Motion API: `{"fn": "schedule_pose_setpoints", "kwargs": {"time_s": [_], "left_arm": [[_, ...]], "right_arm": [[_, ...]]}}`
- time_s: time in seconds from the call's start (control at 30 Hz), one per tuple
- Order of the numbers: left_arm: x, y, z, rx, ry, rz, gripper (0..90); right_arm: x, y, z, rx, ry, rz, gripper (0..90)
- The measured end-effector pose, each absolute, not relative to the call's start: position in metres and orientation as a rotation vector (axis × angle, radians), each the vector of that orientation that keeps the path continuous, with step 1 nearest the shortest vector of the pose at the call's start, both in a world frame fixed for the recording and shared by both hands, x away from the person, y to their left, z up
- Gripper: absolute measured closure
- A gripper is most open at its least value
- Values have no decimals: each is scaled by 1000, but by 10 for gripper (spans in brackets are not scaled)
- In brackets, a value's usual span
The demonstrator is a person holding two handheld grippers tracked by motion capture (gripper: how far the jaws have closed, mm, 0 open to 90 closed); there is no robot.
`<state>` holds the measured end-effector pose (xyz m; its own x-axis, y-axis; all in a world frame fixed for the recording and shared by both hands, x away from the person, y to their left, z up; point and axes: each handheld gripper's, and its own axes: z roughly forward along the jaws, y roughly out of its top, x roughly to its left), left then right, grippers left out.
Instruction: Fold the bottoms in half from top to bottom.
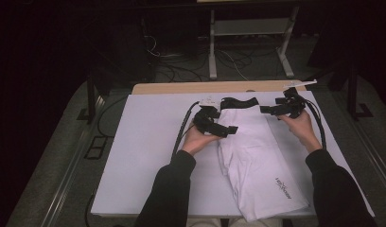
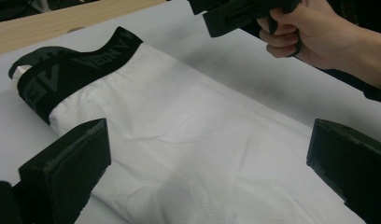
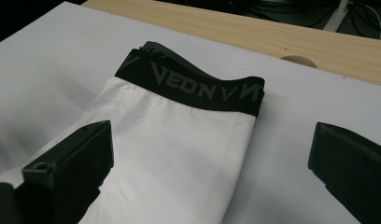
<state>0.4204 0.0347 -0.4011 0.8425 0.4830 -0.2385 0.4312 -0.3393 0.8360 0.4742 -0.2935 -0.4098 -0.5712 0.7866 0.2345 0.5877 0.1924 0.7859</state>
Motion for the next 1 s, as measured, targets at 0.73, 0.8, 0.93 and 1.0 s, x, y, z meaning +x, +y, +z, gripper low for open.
{"fn": "schedule_pose_setpoints", "kwargs": {"time_s": [0.73, 0.8, 0.93, 1.0], "left_arm": [[452, 32, -407, 1973, 723, 76, 0], [456, 32, -407, 1972, 731, 76, 0], [464, 34, -410, 1964, 759, 66, 0], [468, 35, -411, 1966, 769, 56, 0]], "right_arm": [[483, -282, -431, 1360, 2292, 1291, 0], [484, -282, -432, 1370, 2294, 1286, 0], [485, -282, -434, 1397, 2296, 1266, 0], [486, -283, -435, 1413, 2297, 1259, 0]]}}
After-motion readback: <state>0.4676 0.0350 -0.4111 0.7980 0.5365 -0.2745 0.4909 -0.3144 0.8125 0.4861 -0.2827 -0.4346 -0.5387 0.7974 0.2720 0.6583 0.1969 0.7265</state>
